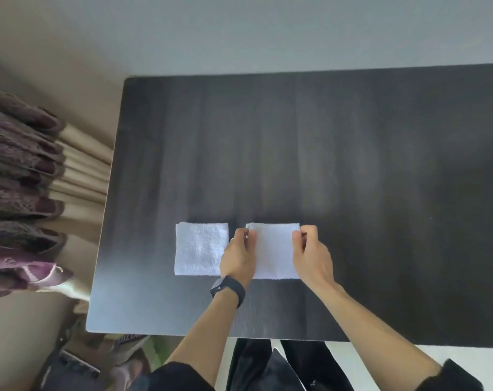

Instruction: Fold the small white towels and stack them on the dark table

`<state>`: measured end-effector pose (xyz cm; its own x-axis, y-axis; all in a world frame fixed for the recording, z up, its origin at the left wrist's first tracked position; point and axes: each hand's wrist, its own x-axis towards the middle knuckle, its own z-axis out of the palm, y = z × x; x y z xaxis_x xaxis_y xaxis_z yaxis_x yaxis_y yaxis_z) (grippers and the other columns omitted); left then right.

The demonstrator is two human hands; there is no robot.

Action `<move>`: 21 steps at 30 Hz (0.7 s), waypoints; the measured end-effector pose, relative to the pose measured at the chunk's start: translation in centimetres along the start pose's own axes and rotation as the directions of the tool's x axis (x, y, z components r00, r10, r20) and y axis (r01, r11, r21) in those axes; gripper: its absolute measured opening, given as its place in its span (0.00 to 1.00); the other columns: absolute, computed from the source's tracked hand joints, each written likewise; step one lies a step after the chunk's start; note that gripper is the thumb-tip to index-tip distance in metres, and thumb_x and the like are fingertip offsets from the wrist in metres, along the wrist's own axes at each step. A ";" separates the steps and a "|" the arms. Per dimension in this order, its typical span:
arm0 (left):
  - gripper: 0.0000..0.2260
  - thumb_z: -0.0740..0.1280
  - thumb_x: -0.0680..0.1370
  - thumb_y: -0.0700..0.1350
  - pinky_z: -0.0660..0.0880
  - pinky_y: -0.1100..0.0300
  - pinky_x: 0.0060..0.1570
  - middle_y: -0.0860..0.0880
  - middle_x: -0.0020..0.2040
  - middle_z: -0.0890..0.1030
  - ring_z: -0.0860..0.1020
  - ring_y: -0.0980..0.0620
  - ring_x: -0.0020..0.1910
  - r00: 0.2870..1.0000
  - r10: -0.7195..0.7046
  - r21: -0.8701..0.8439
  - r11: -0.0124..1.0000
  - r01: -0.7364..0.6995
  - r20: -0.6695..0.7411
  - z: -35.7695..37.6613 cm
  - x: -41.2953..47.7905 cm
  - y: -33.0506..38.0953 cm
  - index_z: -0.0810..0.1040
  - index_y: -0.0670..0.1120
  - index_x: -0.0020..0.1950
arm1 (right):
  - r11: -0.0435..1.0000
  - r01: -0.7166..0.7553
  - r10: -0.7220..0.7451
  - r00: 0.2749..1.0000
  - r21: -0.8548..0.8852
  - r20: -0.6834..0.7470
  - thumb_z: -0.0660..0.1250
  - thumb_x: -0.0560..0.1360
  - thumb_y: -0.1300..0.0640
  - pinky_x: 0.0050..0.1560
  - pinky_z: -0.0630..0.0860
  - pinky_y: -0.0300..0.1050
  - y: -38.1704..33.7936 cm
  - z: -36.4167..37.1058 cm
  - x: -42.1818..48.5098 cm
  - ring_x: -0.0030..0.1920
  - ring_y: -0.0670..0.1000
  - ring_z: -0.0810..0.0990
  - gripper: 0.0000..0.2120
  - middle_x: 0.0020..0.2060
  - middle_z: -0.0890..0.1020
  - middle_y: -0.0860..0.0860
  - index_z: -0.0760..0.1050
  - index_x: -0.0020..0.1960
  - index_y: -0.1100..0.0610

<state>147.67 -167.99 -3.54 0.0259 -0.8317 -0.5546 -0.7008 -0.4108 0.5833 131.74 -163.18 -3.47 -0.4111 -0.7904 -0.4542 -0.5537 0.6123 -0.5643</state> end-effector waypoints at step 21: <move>0.16 0.64 0.80 0.48 0.77 0.49 0.49 0.46 0.64 0.73 0.75 0.44 0.56 0.873 0.458 0.369 0.850 -0.376 -0.166 -0.5 -0.5 -1.1 0.71 0.47 0.67 | 0.993 0.013 -0.042 0.969 -0.117 -0.245 0.59 0.80 0.45 0.45 0.76 0.46 1.2 0.9 -1.5 0.54 0.50 0.75 0.15 0.56 0.75 0.47 0.71 0.61 0.52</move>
<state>148.76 -167.28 -3.61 -0.1797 -0.9765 -0.1187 -0.8686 0.1009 0.4852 132.34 -161.22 -4.07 -0.5523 -0.7960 -0.2477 -0.6398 0.5952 -0.4861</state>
